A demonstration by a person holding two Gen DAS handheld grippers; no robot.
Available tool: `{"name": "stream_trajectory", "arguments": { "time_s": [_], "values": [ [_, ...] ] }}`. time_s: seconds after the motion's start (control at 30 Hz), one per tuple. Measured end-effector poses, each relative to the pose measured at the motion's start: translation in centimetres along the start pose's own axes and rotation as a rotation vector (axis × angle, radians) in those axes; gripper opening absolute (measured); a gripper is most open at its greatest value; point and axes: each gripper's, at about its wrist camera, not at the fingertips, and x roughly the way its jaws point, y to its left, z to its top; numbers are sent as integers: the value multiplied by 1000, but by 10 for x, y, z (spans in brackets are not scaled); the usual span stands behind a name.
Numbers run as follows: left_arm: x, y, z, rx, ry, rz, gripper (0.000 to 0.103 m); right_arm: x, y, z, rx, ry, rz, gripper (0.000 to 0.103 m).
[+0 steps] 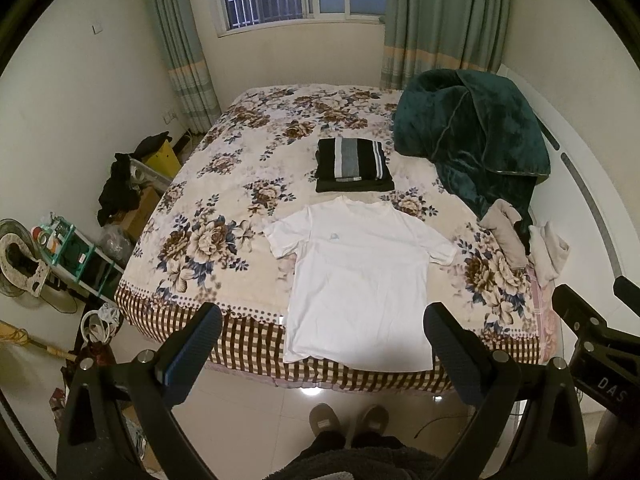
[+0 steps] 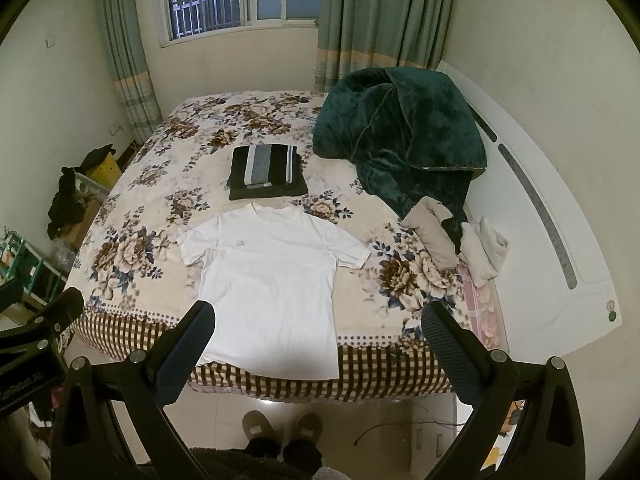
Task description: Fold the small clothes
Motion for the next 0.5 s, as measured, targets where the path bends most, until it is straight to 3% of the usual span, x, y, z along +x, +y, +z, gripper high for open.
{"name": "stream_trajectory", "arguments": {
  "time_s": [0.5],
  "values": [
    [0, 1, 1, -1, -6, -1, 103, -11, 6, 9, -11, -13, 4, 103]
  ]
}}
